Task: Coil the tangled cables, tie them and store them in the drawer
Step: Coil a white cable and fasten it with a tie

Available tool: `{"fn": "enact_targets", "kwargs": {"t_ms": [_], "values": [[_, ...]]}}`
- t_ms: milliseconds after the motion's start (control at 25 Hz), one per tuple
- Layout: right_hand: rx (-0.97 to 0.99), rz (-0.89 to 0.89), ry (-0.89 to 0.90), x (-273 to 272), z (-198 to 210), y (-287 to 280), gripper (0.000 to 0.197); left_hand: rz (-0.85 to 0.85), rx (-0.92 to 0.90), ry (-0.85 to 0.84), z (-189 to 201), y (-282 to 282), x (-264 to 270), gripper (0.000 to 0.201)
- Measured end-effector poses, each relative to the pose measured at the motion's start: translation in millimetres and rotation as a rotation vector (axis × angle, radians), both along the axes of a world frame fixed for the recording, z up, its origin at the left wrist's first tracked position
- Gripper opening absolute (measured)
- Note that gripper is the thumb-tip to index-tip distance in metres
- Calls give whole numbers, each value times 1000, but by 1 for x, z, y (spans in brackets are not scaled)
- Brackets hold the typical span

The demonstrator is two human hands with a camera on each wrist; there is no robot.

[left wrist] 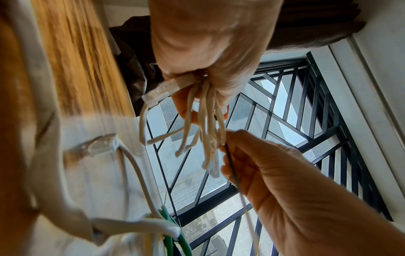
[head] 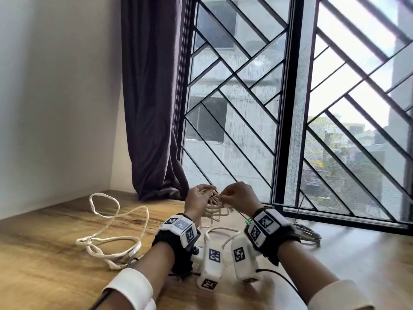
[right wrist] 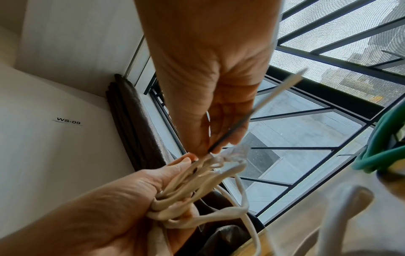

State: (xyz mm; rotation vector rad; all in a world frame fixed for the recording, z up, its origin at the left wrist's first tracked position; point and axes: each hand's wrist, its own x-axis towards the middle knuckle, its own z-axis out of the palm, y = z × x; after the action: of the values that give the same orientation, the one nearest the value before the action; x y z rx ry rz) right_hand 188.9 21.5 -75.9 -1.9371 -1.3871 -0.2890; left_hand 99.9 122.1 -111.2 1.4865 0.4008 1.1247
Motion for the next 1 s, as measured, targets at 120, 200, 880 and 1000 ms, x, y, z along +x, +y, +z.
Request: {"fn": "enact_targets", "kwargs": {"t_ms": [120,200,880,1000], "values": [[73,-89,-59,0,2,-4,14,-36,69,101,3,-5,-3,10],[78,-102,-76,2,1,-6,14,-62,82,126,6,-8,-6,11],[289,-349,120,5,6,-10,26,-313,95,301,19,-29,-6,10],[371,-257,217,12,4,-8,25,-226,69,193,13,-31,-4,6]]}}
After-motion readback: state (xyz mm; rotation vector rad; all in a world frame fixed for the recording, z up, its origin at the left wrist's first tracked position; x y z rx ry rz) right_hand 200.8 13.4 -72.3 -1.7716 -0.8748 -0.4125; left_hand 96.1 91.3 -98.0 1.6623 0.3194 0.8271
